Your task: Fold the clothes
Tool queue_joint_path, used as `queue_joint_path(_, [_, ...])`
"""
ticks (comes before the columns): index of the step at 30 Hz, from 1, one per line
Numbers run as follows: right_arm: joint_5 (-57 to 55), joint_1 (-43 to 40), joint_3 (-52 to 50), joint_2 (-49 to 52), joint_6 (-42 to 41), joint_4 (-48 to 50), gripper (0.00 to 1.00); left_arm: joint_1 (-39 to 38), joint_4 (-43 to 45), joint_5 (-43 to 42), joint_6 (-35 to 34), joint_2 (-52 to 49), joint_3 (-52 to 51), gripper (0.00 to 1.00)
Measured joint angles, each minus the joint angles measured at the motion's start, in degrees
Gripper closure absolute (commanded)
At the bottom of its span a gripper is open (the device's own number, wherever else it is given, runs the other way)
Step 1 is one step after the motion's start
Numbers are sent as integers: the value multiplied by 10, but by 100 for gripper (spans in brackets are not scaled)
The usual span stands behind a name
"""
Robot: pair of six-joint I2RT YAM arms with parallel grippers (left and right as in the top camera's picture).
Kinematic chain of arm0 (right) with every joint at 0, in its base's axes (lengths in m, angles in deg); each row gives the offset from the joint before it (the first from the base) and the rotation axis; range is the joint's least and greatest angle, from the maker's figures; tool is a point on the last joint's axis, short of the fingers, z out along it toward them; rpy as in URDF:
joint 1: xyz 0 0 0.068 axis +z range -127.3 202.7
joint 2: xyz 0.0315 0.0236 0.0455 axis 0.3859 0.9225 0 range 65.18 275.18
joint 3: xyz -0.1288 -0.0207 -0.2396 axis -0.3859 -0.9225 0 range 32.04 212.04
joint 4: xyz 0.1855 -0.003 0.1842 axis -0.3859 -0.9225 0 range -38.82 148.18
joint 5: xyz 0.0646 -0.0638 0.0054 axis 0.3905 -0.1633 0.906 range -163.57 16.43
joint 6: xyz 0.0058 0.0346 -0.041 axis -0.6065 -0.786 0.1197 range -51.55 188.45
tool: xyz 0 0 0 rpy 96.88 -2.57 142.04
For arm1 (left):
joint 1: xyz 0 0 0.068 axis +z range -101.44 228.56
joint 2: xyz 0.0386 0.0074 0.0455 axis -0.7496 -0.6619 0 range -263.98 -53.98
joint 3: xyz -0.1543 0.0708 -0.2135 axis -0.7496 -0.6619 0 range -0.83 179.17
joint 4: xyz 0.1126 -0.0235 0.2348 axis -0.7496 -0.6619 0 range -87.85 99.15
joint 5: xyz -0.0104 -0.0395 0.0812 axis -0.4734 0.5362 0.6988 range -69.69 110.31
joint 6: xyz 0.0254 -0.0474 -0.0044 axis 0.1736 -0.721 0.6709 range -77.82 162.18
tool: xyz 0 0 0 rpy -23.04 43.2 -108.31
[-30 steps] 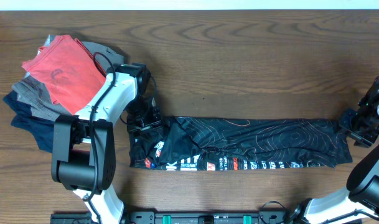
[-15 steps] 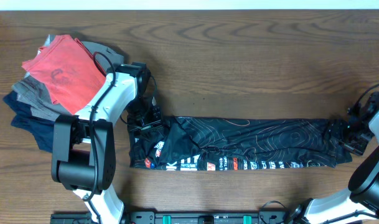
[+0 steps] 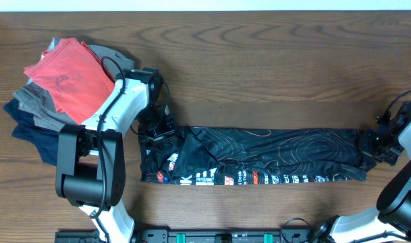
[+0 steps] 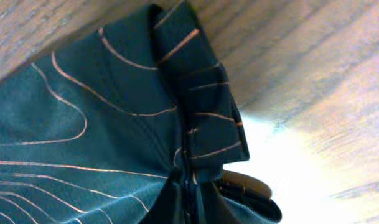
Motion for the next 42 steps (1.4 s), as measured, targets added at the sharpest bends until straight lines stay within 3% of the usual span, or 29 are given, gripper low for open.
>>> queue_joint_path(6, [-1, -6, 28, 8, -23, -52, 99, 1, 2, 0, 2, 2, 0, 59])
queue_joint_path(16, [11, -7, 227, 15, -30, -232, 99, 12, 18, 0, 2, 84, 7, 58])
queue_joint_path(26, [29, 128, 235, 15, -31, -367, 99, 12, 3, 0, 2, 89, 9, 58])
queue_joint_path(42, [35, 374, 235, 15, -152, -376, 99, 12, 3, 0, 2, 89, 9, 58])
